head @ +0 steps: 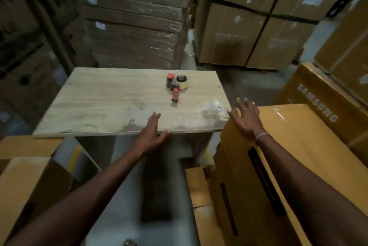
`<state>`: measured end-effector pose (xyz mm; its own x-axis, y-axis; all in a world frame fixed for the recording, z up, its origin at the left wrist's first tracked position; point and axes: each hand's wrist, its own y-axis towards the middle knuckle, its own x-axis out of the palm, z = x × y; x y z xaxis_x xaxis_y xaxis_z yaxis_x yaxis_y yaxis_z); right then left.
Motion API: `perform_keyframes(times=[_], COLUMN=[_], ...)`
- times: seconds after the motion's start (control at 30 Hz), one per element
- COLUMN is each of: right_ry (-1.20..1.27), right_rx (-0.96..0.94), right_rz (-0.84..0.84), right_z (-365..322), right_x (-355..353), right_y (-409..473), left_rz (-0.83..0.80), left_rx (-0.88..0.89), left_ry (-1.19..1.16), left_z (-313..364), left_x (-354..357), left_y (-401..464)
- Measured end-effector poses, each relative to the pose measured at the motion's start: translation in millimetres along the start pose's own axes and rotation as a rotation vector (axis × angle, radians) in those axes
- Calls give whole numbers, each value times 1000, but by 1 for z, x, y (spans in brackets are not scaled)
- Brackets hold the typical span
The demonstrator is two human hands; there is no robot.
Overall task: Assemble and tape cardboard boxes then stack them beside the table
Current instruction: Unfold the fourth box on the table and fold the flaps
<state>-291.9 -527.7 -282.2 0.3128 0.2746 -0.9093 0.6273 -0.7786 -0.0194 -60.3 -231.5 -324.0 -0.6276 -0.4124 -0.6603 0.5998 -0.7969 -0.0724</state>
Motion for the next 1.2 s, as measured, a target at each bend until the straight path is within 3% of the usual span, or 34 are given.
perform_keyframes(times=[0.3,0.47,0.73,0.97,1.2], right_ry=[131,158,191,102,-6], right_rx=[-286,-471,-756,-992,-1120], right_rz=[-93,-235,-539,-767,-1005], right_z=[-208,-312,-454,-552,-621], right_x=[116,185,285,366,430], right_y=[89,112,122,91,28], left_rz=[288,401,617,836,909], left_rx=[28,-77,-483,-861,-1127], left_ry=[104,125,168,146,80], left_z=[-118,-175,-263,-296,-333], left_x=[-128,-175,-213,-189,-162], left_y=[23,-3,-89,-170,-235])
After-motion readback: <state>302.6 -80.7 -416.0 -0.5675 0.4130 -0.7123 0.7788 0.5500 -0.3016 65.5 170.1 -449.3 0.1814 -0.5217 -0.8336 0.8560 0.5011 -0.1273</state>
